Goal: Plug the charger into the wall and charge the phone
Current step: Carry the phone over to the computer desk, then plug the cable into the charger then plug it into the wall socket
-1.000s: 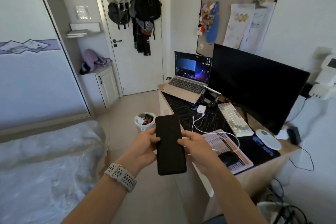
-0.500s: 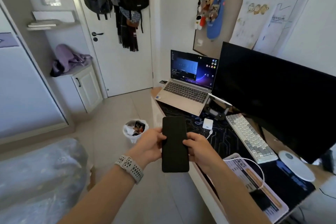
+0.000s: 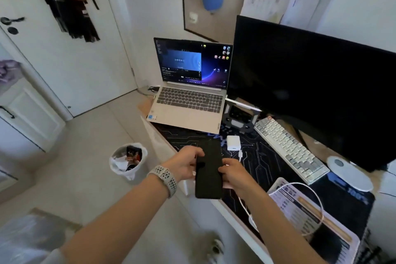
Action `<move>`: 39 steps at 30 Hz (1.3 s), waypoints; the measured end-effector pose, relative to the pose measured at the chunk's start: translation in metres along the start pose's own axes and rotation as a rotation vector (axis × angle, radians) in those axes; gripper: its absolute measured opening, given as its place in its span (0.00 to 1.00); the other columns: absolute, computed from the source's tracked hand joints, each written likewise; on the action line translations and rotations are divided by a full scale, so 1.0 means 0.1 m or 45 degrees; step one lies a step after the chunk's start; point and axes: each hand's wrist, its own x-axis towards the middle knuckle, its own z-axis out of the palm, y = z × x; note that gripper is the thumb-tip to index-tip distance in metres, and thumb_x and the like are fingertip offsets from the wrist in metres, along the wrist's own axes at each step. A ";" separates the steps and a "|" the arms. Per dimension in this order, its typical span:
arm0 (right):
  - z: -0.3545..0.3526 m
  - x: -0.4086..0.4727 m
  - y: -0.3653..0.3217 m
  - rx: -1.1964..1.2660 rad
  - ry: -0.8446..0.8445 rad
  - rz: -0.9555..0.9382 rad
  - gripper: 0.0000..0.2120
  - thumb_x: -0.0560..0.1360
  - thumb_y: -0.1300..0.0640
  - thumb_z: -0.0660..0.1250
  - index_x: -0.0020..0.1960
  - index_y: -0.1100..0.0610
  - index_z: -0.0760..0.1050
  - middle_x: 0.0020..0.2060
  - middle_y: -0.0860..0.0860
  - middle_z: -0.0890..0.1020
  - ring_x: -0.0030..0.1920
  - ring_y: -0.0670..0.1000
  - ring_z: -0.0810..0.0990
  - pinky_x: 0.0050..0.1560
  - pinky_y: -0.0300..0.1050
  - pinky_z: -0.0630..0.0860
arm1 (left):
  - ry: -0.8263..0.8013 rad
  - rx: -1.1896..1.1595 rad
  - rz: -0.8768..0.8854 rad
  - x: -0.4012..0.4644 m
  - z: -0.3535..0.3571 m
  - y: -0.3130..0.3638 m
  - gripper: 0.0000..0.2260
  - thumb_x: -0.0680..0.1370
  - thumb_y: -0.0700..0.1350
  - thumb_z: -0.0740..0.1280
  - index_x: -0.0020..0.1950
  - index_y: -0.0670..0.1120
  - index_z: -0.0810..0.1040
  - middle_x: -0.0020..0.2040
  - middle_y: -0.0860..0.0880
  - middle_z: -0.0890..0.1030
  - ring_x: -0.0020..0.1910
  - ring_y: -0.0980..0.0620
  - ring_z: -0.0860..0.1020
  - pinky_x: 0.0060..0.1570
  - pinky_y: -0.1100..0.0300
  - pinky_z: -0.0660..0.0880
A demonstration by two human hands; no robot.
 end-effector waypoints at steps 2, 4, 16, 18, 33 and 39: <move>-0.04 0.32 0.05 -0.021 0.043 0.058 0.15 0.79 0.70 0.54 0.43 0.57 0.76 0.41 0.56 0.82 0.41 0.52 0.82 0.42 0.50 0.82 | 0.002 0.052 -0.050 0.32 0.04 0.08 0.01 0.75 0.39 0.63 0.44 0.44 0.72 0.43 0.42 0.76 0.42 0.45 0.75 0.39 0.52 0.72; -0.07 0.64 0.07 -0.080 0.056 0.087 0.14 0.77 0.70 0.56 0.42 0.56 0.75 0.42 0.58 0.82 0.43 0.54 0.82 0.48 0.55 0.81 | 0.019 0.078 -0.091 0.65 0.08 0.16 0.00 0.75 0.39 0.63 0.45 0.43 0.72 0.43 0.42 0.76 0.41 0.45 0.74 0.40 0.53 0.73; -0.08 1.58 0.16 -0.157 -0.083 0.255 0.17 0.74 0.64 0.61 0.61 0.53 0.73 0.54 0.58 0.80 0.55 0.59 0.79 0.52 0.50 0.74 | 0.002 0.372 -0.104 1.96 0.15 0.34 0.16 0.77 0.39 0.62 0.64 0.38 0.73 0.65 0.34 0.74 0.61 0.34 0.75 0.59 0.40 0.75; -0.09 1.61 0.15 -0.130 -0.056 0.278 0.13 0.74 0.64 0.61 0.52 0.50 0.75 0.51 0.58 0.81 0.52 0.59 0.80 0.48 0.48 0.73 | 0.020 0.474 -0.108 2.08 0.18 0.32 0.21 0.77 0.42 0.63 0.70 0.41 0.69 0.73 0.36 0.66 0.70 0.36 0.68 0.66 0.39 0.69; -0.34 1.68 -0.02 -0.346 0.194 0.288 0.09 0.74 0.61 0.61 0.35 0.54 0.69 0.29 0.49 0.69 0.29 0.47 0.68 0.35 0.43 0.63 | -0.274 1.883 0.655 2.26 0.53 0.49 0.22 0.73 0.44 0.66 0.65 0.43 0.63 0.61 0.40 0.63 0.60 0.38 0.65 0.56 0.51 0.68; -0.52 1.55 0.01 -0.189 0.485 0.336 0.08 0.72 0.61 0.60 0.46 0.56 0.77 0.32 0.52 0.75 0.30 0.48 0.72 0.27 0.38 0.68 | -0.407 2.330 1.328 2.46 0.81 0.62 0.28 0.70 0.34 0.67 0.68 0.49 0.66 0.66 0.44 0.66 0.60 0.41 0.68 0.45 0.48 0.72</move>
